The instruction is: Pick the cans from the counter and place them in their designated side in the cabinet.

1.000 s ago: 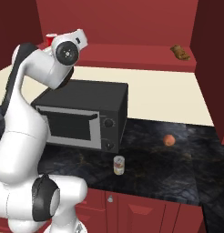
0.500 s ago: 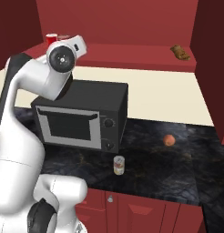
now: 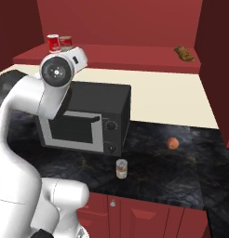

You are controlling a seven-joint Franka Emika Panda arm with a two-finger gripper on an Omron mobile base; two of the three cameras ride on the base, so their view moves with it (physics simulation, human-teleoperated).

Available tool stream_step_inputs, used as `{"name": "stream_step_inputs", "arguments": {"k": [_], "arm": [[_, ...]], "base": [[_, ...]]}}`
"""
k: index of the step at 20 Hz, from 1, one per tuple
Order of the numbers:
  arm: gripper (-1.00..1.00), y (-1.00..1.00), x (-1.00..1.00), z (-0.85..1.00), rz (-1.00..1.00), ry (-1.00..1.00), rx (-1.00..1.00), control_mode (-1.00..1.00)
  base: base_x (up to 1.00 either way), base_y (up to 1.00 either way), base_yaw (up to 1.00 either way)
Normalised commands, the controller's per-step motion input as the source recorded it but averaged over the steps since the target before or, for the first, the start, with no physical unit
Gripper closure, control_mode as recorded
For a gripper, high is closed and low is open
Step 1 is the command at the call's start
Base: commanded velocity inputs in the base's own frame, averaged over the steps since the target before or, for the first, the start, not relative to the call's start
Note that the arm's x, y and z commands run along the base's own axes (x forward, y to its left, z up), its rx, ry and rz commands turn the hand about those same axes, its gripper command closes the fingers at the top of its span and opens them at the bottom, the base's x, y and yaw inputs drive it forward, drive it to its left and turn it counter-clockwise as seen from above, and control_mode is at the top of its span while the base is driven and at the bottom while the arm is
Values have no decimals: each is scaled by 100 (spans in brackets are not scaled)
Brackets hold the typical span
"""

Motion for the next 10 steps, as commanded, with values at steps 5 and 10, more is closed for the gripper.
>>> {"name": "stream_step_inputs", "arguments": {"k": [5,10], "arm": [[-100,-13,-36,-27,-20,13,0,-100],[-100,-20,-36,-23,-24,15,1,-100]], "base": [[0,0,0],[0,0,0]]}}
